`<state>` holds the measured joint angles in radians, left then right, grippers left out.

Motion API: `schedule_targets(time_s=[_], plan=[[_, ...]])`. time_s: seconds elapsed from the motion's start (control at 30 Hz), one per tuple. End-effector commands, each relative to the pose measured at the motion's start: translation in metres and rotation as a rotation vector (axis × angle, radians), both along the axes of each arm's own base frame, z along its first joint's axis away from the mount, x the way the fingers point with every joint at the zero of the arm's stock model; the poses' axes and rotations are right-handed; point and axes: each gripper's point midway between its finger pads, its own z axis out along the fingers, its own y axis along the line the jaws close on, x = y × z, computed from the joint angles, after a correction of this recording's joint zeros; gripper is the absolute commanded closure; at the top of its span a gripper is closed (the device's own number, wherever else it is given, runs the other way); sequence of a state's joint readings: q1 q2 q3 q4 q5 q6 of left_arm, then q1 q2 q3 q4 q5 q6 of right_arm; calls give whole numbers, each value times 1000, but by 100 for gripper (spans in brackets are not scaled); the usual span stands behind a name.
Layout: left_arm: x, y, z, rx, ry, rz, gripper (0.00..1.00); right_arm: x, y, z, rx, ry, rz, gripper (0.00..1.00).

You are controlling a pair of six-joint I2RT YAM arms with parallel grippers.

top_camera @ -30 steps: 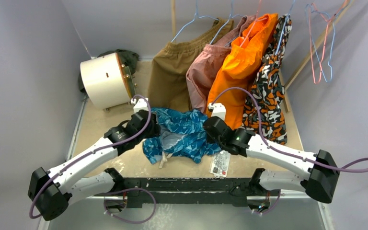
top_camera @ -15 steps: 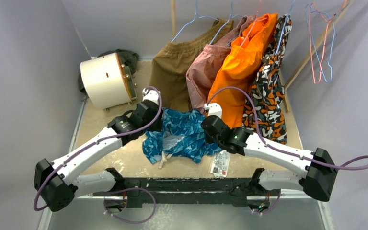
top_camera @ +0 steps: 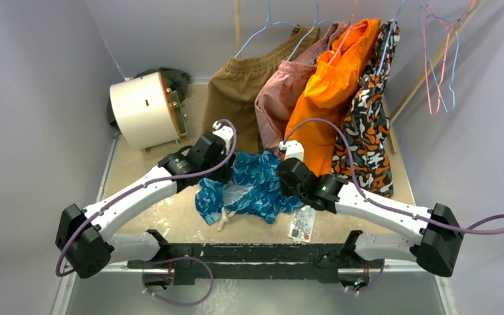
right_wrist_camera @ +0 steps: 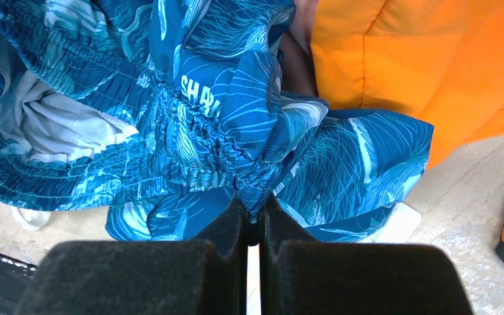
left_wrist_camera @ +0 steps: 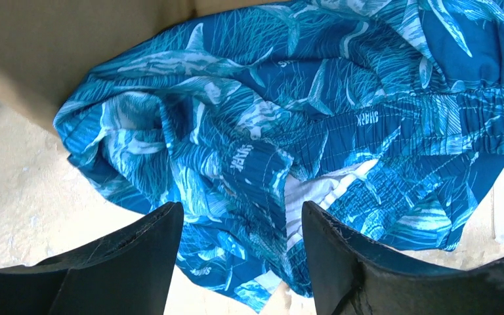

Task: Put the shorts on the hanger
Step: Adjust the shorts at the center of the board.

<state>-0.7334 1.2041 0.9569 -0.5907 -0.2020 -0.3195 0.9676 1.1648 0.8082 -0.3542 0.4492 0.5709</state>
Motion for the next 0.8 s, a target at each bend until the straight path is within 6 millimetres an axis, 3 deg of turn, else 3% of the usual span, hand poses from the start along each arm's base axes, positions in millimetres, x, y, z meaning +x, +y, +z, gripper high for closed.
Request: schedule_targets(time_s=[0.0,0.4,0.53,0.67,0.7,0.77], plan=[[16,-18,22,-26,-67,-55,34,6,6,21,58,-47,1,100],[30,-13,-11,110,-33,-29,37,5,10,32,90,-70,34,100],[37,-12,-15,141,-37,0,55,4,12,35,105,-74,57,100],[42,-10,-8,129,-65,36,94,2,17,41,129,-81,88,100],[44,-7,-3,126,-82,63,100,3,19,44,135,-88,94,100],[43,1,10,101,-117,120,100,6,24,53,145,-102,103,100]])
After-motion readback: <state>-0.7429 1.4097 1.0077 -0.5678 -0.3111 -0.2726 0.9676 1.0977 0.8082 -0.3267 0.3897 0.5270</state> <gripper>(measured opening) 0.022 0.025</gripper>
